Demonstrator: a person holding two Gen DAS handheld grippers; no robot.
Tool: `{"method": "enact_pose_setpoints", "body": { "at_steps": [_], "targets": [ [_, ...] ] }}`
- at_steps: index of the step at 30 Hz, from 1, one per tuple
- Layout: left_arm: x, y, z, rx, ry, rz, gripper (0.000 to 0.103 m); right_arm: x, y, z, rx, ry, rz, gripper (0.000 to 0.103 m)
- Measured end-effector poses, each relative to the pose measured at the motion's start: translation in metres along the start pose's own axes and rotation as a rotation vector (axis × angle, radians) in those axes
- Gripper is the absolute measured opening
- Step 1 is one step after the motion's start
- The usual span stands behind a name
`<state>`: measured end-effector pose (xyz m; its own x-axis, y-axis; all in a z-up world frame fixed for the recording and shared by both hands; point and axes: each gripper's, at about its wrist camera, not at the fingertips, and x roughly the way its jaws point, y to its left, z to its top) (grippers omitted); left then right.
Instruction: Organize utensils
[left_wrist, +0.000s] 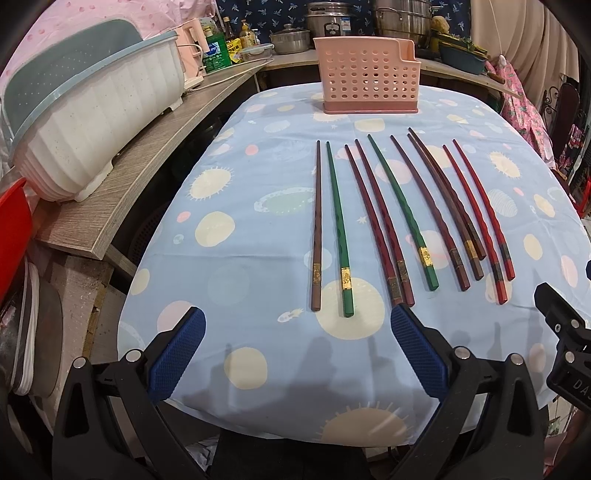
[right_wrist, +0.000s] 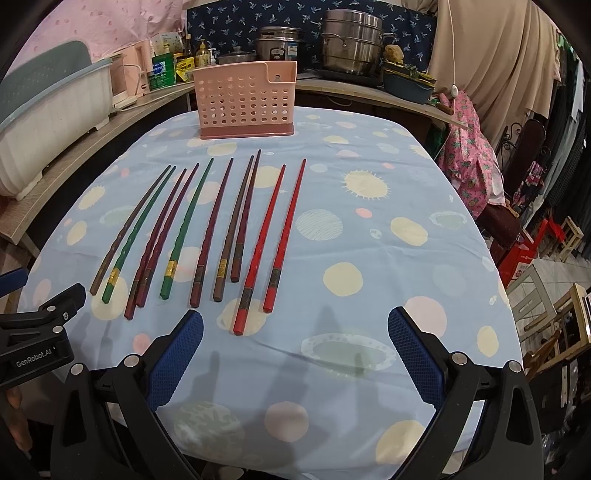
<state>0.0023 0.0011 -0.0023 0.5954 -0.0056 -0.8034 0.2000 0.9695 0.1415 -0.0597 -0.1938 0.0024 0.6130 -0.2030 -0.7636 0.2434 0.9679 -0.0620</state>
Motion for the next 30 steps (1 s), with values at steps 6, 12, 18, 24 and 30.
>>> {"method": "enact_pose_setpoints", "body": {
  "at_steps": [6,12,18,24,30],
  "targets": [
    [0.0,0.0,0.0,0.0,0.001,0.0,0.096,0.0004,0.0009,-0.0003,-0.001,0.001,0.001,0.096],
    [0.0007,0.0002,-0.0008,0.001,0.001,0.001,0.096,0.0009,0.0035,0.0,-0.007,0.003,0.002,0.096],
    [0.0019,0.0008,-0.0015,-0.001,0.002,0.0,0.096,0.0011,0.0042,0.0,-0.01,0.002,0.004,0.096],
    [0.002,0.0006,-0.0015,0.0,0.002,0.001,0.096,0.0013,0.0043,0.0,-0.01,0.004,0.004,0.096],
    [0.002,0.0005,-0.0015,0.0,0.003,0.002,0.096,0.0021,0.0048,-0.0001,-0.011,0.004,0.006,0.096]
  ]
}}
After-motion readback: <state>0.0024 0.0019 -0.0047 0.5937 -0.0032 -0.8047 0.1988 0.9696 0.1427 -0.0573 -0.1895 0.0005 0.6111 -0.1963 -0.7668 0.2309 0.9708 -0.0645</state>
